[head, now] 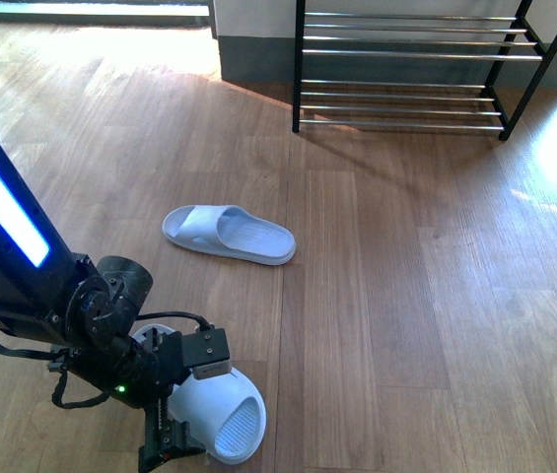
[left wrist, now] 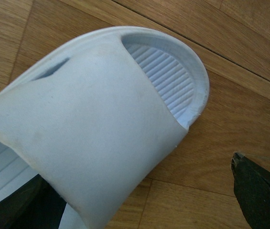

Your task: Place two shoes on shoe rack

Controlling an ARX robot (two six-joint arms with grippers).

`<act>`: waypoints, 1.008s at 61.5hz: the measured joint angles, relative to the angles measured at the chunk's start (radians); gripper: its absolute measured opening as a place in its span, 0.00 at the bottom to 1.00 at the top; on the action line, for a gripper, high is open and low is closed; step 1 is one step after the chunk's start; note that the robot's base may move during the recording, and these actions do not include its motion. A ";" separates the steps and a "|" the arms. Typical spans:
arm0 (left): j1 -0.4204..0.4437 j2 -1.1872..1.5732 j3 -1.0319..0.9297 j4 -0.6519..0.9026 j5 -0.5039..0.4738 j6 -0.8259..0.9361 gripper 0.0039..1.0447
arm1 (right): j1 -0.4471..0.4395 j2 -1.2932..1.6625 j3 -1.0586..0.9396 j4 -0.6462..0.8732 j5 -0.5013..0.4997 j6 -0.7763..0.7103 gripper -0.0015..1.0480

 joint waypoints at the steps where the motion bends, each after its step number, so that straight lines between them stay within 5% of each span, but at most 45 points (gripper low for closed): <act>1: 0.000 0.000 0.000 -0.001 -0.001 0.001 0.91 | 0.000 0.000 0.000 0.000 0.000 0.000 0.91; 11: 0.003 0.000 0.000 -0.001 -0.017 0.014 0.73 | 0.000 0.000 0.000 0.000 0.000 0.000 0.91; 38: 0.040 0.030 -0.019 0.012 -0.022 0.005 0.02 | 0.000 0.000 0.000 0.000 0.000 0.000 0.91; 50: 0.072 -0.021 -0.097 0.200 -0.011 -0.202 0.02 | 0.000 0.000 0.000 0.000 0.000 0.000 0.91; 62: 0.152 -0.286 -0.288 0.500 -0.161 -0.510 0.02 | 0.000 0.000 0.000 0.000 0.000 0.000 0.91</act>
